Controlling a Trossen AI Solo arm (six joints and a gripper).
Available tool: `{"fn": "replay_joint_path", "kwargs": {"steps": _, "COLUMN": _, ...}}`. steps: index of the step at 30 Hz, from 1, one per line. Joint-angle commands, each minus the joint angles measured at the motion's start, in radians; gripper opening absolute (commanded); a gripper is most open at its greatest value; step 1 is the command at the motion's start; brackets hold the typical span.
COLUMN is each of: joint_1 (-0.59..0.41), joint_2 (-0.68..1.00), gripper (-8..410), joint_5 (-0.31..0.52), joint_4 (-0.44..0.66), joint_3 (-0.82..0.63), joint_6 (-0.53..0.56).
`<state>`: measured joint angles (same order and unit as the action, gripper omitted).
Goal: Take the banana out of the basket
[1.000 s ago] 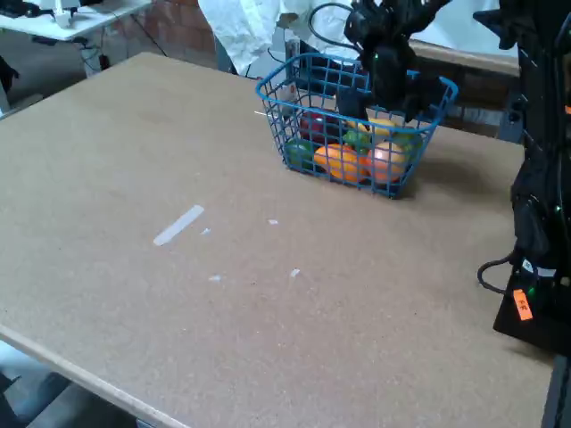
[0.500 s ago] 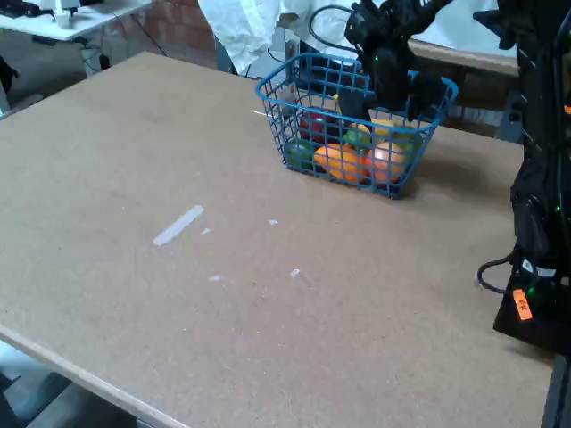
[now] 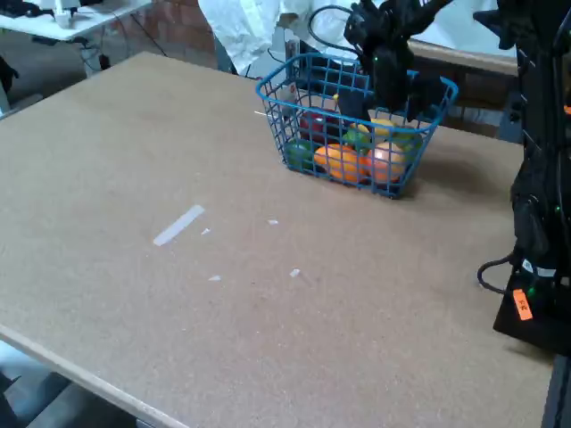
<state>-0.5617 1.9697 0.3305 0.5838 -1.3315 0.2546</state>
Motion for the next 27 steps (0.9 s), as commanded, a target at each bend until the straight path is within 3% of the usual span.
{"fn": "replay_joint_path", "kwargs": {"steps": 1, "joint_1": 0.0, "joint_2": 0.001, "gripper": 331, "joint_5": -0.01, "joint_4": -0.005, "joint_3": 0.0, "joint_6": 0.002}}
{"fn": "replay_joint_path", "kwargs": {"steps": 12, "joint_1": 0.0, "joint_2": 0.001, "gripper": 263, "joint_5": -0.018, "joint_4": -0.005, "joint_3": 0.0, "joint_6": 0.003}}
{"fn": "replay_joint_path", "kwargs": {"steps": 27, "joint_1": -0.001, "joint_2": 0.111, "gripper": 259, "joint_5": -0.016, "joint_4": -0.049, "joint_3": 0.0, "joint_6": 0.006}}
